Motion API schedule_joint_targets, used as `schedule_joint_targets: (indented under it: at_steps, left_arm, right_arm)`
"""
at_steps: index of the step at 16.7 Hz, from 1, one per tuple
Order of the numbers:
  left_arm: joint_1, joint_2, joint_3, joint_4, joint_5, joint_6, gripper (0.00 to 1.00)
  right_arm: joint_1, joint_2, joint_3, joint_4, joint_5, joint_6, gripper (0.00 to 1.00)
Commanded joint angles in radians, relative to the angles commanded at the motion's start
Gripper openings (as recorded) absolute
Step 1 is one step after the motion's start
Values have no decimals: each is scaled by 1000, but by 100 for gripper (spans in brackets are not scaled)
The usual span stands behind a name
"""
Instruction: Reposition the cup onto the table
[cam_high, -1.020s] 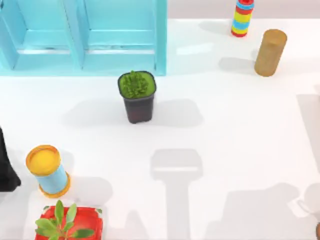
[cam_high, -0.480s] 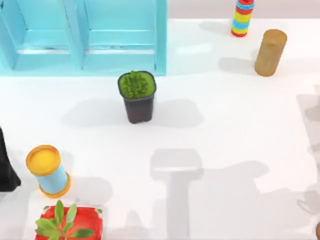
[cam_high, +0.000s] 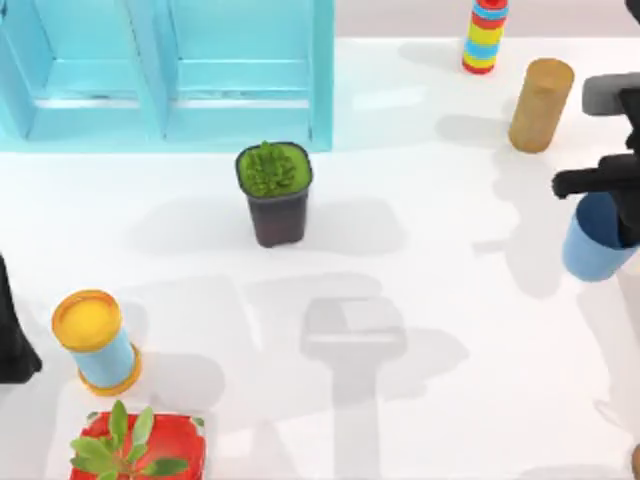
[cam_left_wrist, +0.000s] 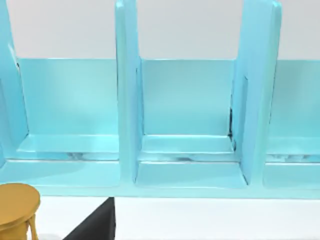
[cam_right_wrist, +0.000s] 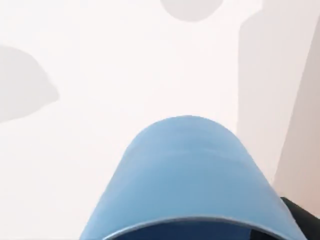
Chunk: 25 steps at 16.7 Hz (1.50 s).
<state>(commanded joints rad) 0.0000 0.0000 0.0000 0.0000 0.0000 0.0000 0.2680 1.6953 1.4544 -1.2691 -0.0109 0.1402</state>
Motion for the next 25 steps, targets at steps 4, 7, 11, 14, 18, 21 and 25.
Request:
schedule_joint_targets:
  at_steps: [4, 7, 11, 14, 18, 21, 25]
  left_arm:
    - [0, 0, 0, 0, 0, 0, 100]
    - [0, 0, 0, 0, 0, 0, 100]
    - [0, 0, 0, 0, 0, 0, 100]
    - [0, 0, 0, 0, 0, 0, 100]
    - [0, 0, 0, 0, 0, 0, 100]
    - [0, 0, 0, 0, 0, 0, 100]
    - [0, 0, 0, 0, 0, 0, 100]
  right_arm:
    - [203, 105, 89, -9, -13, 289, 0]
    - [310, 159, 133, -12, -18, 438, 0]
    - [355, 180, 151, -13, -20, 498, 0]
    - [351, 177, 147, -12, -22, 498, 0]
    - [363, 203, 82, 60, -25, 504, 0]
    - [377, 226, 8, 181, -22, 516, 0]
    - [381, 241, -24, 223, -19, 525, 0]
